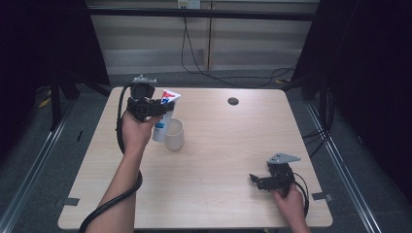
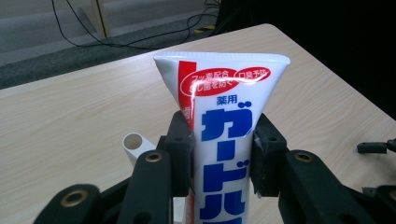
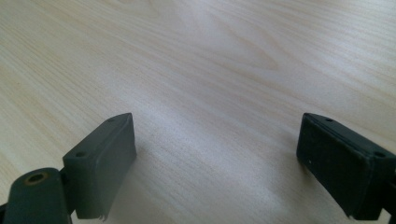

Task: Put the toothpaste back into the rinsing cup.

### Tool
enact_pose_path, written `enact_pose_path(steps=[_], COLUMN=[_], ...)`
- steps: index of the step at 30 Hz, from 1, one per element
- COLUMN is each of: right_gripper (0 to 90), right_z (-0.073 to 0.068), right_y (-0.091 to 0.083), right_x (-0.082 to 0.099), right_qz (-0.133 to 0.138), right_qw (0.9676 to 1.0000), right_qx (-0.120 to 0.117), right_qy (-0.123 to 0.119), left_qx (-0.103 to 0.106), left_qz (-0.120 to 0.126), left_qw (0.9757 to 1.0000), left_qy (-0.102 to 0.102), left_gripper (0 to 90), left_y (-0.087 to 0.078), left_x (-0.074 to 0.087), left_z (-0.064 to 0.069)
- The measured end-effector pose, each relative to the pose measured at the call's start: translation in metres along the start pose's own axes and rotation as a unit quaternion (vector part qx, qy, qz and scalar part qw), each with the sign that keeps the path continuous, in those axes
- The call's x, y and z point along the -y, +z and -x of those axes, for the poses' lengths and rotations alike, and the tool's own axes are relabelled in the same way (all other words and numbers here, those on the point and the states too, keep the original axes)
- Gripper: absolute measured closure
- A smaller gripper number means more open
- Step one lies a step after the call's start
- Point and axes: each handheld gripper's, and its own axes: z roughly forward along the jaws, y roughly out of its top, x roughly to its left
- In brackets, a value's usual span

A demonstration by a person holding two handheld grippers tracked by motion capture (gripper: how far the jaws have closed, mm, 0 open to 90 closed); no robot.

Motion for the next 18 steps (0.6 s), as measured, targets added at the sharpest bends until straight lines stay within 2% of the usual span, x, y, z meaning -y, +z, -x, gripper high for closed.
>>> enact_pose_path(steps=[18], right_gripper=[11.3], right_z=[0.0000], right_y=[0.0000], right_x=[0.0000], right_qz=[0.000], right_qw=[1.0000], right_qx=[0.000], right_qy=[0.000], left_qx=[-0.001], left_qz=[0.007], left_qw=[1.0000], left_qy=[0.000], left_gripper=[66.0], left_y=[0.0101], left_x=[-0.0102], left_z=[-0.0035])
